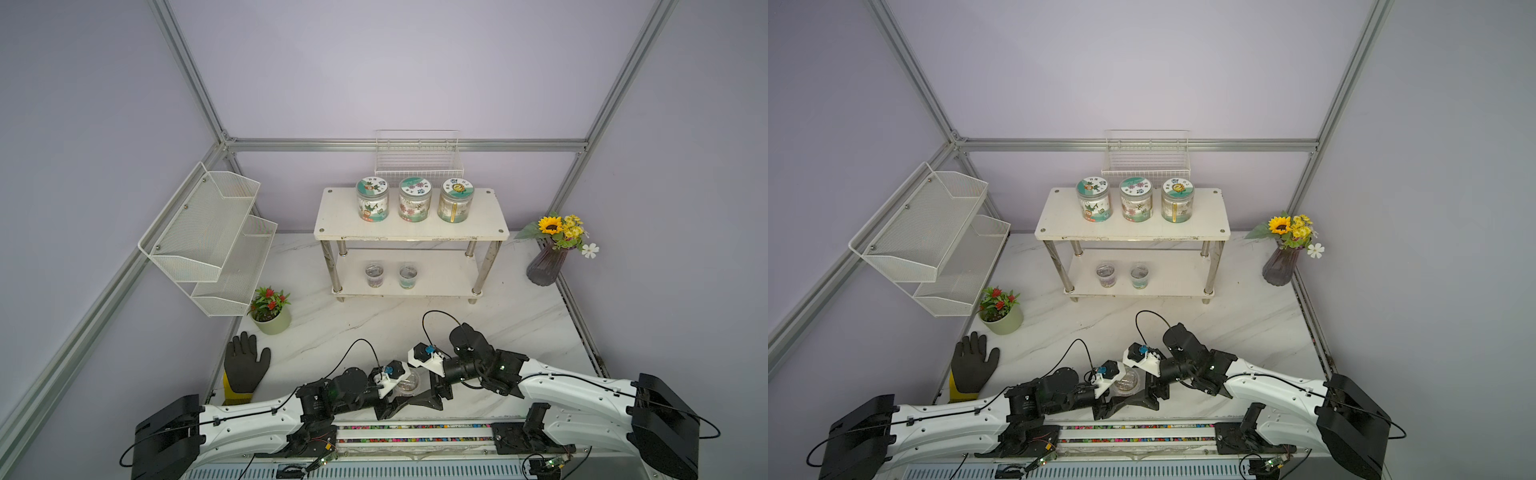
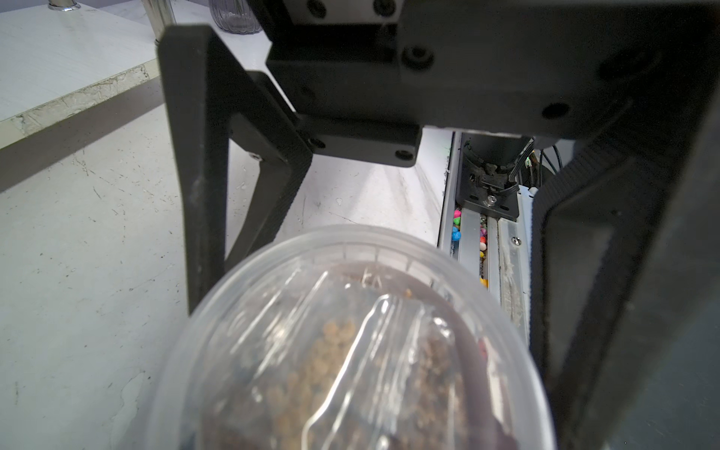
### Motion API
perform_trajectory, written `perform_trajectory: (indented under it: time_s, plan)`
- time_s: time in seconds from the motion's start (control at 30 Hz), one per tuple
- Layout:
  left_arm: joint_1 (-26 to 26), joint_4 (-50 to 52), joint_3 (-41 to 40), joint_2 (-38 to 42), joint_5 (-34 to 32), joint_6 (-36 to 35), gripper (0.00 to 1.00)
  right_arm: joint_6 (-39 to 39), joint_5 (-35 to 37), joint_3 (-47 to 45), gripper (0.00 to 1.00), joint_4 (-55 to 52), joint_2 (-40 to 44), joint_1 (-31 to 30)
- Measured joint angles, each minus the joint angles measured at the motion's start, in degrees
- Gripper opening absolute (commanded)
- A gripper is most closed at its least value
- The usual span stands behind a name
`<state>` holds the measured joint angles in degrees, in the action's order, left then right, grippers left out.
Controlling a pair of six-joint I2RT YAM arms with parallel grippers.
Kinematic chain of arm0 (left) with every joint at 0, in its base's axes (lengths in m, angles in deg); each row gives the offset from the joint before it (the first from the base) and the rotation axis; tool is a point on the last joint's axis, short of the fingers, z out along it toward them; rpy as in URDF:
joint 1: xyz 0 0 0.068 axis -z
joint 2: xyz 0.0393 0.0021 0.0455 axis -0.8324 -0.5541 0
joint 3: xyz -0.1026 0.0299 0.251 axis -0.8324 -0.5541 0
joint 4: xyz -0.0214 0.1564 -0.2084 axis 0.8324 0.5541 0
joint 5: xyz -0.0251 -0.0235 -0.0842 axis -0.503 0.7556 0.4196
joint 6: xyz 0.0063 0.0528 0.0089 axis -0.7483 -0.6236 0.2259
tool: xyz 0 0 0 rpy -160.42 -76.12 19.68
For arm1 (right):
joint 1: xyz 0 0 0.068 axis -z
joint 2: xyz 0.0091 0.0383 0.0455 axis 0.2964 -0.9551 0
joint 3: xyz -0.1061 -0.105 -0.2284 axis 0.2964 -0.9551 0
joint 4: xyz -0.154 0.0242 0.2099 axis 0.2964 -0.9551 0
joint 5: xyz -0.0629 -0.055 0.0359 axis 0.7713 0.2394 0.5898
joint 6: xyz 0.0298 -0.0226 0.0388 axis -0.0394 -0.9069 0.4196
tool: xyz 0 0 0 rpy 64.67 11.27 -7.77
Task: Place the seed container on the shelf
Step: Pick up the seed jar at the center of the board.
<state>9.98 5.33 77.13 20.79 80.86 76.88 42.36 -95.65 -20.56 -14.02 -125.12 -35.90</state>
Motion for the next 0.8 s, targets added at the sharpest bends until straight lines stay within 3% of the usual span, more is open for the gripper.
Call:
perform_trajectory:
  time_s: [0.3,0.63,0.8]
  plan:
    - [0.00,-0.02,0.00,0.00,0.46,0.00,0.60,0.02,-0.11,1.29,0.89,0.50,0.35,0.00]
    - [0.00,-0.02,0.00,0.02,0.50,-0.35,0.60,-0.02,-0.24,2.10,0.94,0.28,-0.98,0.00]
    - [0.00,0.02,0.00,0.22,0.46,-0.81,0.60,-0.11,-0.48,2.10,0.84,-0.26,-0.98,0.00]
